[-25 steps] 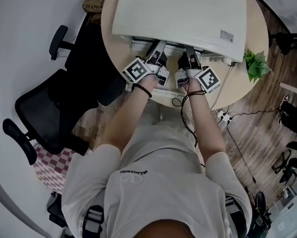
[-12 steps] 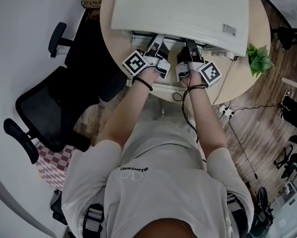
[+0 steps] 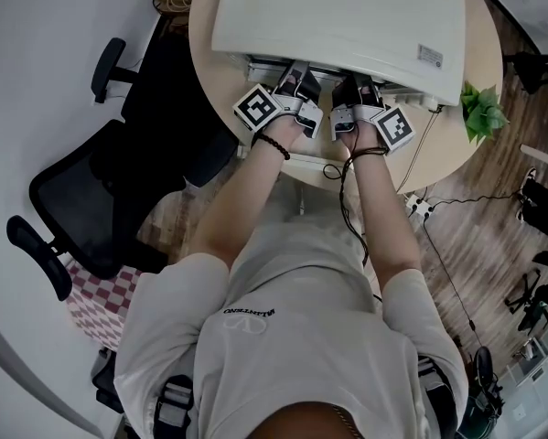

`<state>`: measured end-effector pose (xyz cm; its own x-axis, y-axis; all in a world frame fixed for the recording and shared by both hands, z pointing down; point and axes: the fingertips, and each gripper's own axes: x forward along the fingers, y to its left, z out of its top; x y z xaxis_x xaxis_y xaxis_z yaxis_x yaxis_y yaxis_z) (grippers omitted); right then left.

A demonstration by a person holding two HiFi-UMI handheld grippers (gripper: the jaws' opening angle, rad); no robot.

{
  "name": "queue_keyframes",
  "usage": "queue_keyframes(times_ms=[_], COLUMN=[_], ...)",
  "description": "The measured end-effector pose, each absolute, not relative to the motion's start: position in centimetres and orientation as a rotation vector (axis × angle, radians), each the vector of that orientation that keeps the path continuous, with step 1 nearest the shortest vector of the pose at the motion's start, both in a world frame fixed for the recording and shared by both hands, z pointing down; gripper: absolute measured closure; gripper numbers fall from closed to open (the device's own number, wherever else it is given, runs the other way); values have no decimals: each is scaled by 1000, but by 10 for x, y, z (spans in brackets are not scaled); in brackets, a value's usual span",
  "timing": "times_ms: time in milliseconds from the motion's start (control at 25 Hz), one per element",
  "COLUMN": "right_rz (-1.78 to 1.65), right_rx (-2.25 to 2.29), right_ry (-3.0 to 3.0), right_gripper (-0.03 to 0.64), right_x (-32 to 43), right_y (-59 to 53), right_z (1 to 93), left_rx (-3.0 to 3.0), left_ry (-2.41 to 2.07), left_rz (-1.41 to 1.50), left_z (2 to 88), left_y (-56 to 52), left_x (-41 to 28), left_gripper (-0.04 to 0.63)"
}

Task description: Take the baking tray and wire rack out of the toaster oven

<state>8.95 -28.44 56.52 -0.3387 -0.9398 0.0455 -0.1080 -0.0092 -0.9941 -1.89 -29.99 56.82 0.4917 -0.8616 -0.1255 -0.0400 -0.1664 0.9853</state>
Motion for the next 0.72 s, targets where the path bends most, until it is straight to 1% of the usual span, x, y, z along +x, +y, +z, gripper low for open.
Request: queue_keyframes(times_ms=[40, 80, 160, 280, 720], right_rz=[-1432, -1432, -1428, -1408, -1377], right_rx=[-1129, -1134, -1137, -1129, -1130], right_ry=[1527, 1522, 1512, 1511, 1474], right_gripper=[559, 577, 578, 601, 607], right_x=[90, 91, 91, 91, 91], right_y=[-285, -285, -286, -287, -279], right_z=[566, 568, 568, 565, 565], left_rx=[1578, 1575, 1559, 1561, 1565], left_ry=[-799, -793, -775, -765, -742], left_rz=[-880, -881, -894, -898, -893], left_z=[569, 568, 564, 563, 563], left_y=[-301, -301, -301, -301, -293], left_x=[-18, -17, -15, -15, -16], left_gripper=[555, 562, 574, 580, 586])
